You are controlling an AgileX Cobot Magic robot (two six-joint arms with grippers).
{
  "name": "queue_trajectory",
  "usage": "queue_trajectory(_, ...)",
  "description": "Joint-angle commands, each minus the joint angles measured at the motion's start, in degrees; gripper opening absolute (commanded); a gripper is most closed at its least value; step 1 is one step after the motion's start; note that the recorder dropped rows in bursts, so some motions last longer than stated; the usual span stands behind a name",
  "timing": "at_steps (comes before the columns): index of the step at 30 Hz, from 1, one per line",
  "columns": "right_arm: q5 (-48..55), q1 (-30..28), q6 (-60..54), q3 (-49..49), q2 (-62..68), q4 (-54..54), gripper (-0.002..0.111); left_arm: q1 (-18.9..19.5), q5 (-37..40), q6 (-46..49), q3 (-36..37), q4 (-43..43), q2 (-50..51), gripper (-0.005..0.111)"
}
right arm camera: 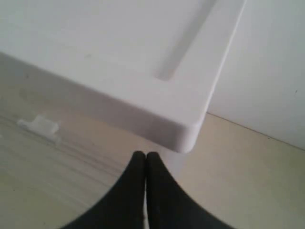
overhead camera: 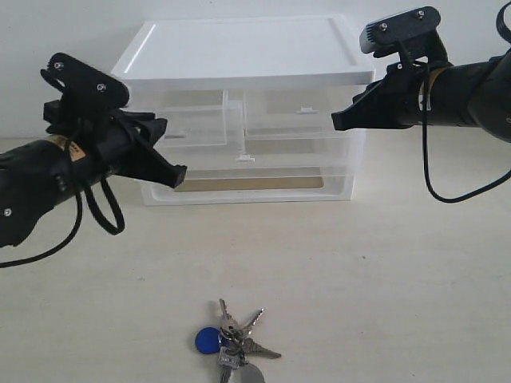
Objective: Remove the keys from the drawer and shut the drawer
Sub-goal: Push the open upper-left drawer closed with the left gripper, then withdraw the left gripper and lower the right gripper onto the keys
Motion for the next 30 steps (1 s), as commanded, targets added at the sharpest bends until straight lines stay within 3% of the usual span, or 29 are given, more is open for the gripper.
queue_trajectory(1, -2.59, -0.95, 0.1, -1.07, 0.31, 1.43, 0.0, 1.89, -1.67, -4.98, -7.89, 6.5, 5.75, 0.013)
queue_trajectory(4, -2.62, -0.95, -0.14, -1.07, 0.31, 1.66, 0.0, 3.98, 1.69, -5.3, -14.08, 6.43, 9.22, 0.013)
queue_trajectory(10, -3.27, -0.95, -0.14, -1.07, 0.31, 1.65, 0.0, 4.65, 9.09, -7.42, -15.19, 8.1, 7.66, 0.013)
queue_trajectory(13, -3.43, -0.95, -0.14, -1.07, 0.31, 1.65, 0.0, 2.72, 6.28, -13.52, -7.87, 13.79, 1.37, 0.01)
queue_trajectory(18, -2.11, -0.95, 2.2, -1.07, -0.08, 1.27, 0.0, 1.57, -5.08, -15.27, 8.01, 13.78, -11.19, 0.004)
queue_trajectory(25, 7.67, 3.76, 1.84, -1.07, -6.63, 1.01, 0.0, 2.8, -5.77, -14.34, 21.97, 8.45, -28.03, 0.004)
queue_trajectory(30, 13.02, 9.82, -0.42, -0.1, -11.35, 1.01, 0.0, 2.8, -3.26, -14.34, 24.8, 8.45, -37.3, 0.004)
